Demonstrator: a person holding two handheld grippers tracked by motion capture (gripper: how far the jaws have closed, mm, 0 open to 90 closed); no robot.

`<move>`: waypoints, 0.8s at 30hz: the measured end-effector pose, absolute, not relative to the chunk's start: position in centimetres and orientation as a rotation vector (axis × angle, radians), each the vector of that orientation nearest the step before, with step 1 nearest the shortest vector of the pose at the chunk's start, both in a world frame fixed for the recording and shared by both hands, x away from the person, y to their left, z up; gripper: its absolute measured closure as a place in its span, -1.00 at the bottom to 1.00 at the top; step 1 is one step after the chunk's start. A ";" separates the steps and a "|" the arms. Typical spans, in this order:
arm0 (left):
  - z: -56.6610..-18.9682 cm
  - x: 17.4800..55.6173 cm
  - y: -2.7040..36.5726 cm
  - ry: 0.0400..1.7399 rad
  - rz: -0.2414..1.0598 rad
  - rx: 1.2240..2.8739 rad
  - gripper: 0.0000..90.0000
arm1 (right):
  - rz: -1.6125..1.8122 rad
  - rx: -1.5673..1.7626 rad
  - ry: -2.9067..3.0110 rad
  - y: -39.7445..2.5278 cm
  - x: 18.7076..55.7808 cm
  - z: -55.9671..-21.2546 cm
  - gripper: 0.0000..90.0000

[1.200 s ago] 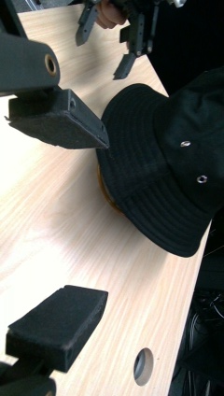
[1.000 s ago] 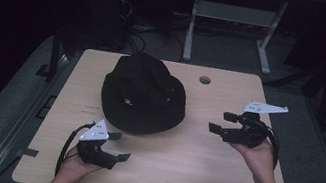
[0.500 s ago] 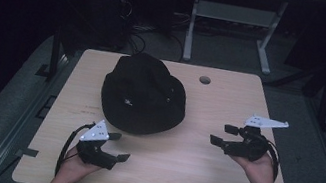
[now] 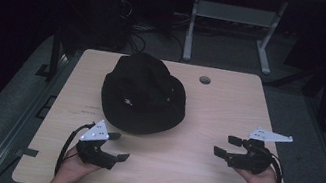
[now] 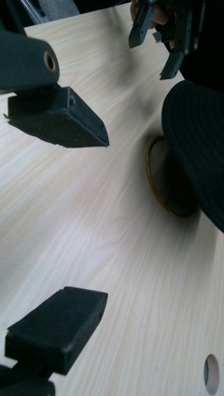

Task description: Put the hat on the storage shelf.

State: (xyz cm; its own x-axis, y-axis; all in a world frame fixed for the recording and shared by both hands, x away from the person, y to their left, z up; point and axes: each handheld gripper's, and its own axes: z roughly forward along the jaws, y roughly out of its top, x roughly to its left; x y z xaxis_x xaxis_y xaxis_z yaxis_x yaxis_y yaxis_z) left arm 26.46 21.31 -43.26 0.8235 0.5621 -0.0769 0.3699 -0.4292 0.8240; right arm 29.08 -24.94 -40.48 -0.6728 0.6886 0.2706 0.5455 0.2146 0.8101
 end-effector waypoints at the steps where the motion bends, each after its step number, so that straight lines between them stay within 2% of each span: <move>1: -43.2 26.4 21.3 0.684 0.262 2.068 -0.53 | 1.445 1.199 2.329 -25.0 28.9 -40.6 -0.56; 24: -43.1 26.3 21.5 0.695 0.270 2.061 -0.55 | 1.447 1.265 2.243 -27.7 25.1 -44.0 -0.55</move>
State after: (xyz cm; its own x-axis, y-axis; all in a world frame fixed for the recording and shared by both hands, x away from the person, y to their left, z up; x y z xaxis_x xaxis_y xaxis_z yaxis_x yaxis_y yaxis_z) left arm 26.30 21.50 -43.11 0.8170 0.5718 -0.0745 0.3715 -0.4230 0.8264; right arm 25.15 -27.69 -44.00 -0.6191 0.7361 0.2738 0.5532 0.1612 0.8173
